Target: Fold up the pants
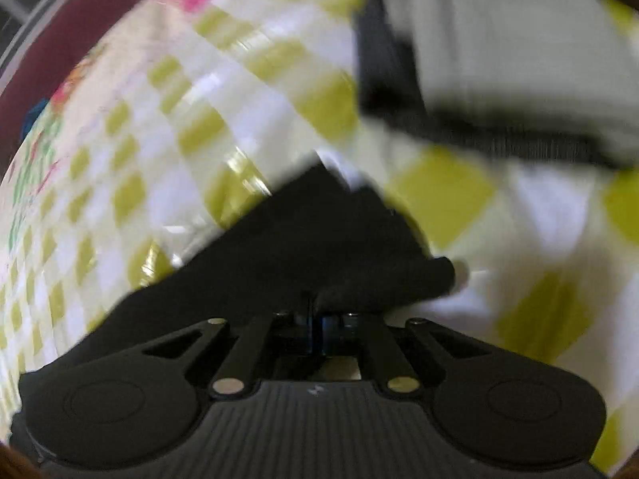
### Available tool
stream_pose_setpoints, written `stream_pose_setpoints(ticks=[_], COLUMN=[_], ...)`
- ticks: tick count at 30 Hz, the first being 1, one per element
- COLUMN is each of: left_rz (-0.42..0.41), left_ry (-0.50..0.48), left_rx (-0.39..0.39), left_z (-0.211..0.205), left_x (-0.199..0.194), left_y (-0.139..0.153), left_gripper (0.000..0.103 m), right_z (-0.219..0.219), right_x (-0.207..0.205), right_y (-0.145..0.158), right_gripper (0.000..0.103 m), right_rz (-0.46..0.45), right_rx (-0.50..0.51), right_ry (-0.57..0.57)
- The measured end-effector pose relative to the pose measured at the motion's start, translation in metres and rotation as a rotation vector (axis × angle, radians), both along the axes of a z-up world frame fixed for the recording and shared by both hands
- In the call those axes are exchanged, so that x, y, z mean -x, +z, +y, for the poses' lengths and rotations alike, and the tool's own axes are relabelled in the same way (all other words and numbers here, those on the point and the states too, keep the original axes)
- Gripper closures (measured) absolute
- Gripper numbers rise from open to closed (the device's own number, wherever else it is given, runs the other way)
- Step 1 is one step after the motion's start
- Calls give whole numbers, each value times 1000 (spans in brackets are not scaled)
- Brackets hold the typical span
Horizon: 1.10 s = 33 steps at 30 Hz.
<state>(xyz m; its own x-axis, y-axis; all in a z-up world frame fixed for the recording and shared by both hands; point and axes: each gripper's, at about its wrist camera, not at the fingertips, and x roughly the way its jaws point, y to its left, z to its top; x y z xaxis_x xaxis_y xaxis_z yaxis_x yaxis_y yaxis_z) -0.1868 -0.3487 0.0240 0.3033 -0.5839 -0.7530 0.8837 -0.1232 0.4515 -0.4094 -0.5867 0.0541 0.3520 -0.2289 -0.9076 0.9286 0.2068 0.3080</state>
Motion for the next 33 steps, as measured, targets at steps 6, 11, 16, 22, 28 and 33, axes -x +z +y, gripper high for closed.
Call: stream_pose_setpoints(ticks=[6, 11, 16, 22, 28, 33], left_rz=[2, -3, -15, -6, 14, 36], left_ry=[-2, 7, 6, 2, 36, 143], left_rx=[-25, -15, -6, -34, -66, -111], left_z=[1, 0, 11, 14, 16, 36], left_x=[4, 6, 6, 12, 10, -4], left_y=[1, 7, 21, 14, 4, 9], left_gripper=[60, 60, 60, 60, 60, 60], right_z=[1, -14, -1, -11, -24, -9], right_x=[12, 21, -4, 8, 16, 7], right_y=[1, 0, 85, 43, -23, 16], right_gripper=[88, 98, 98, 98, 97, 88], right_rz=[-72, -192, -488, -310, -139, 11], right_rx=[30, -41, 108, 24, -85, 39], right_ry=[-37, -167, -19, -88, -120, -18])
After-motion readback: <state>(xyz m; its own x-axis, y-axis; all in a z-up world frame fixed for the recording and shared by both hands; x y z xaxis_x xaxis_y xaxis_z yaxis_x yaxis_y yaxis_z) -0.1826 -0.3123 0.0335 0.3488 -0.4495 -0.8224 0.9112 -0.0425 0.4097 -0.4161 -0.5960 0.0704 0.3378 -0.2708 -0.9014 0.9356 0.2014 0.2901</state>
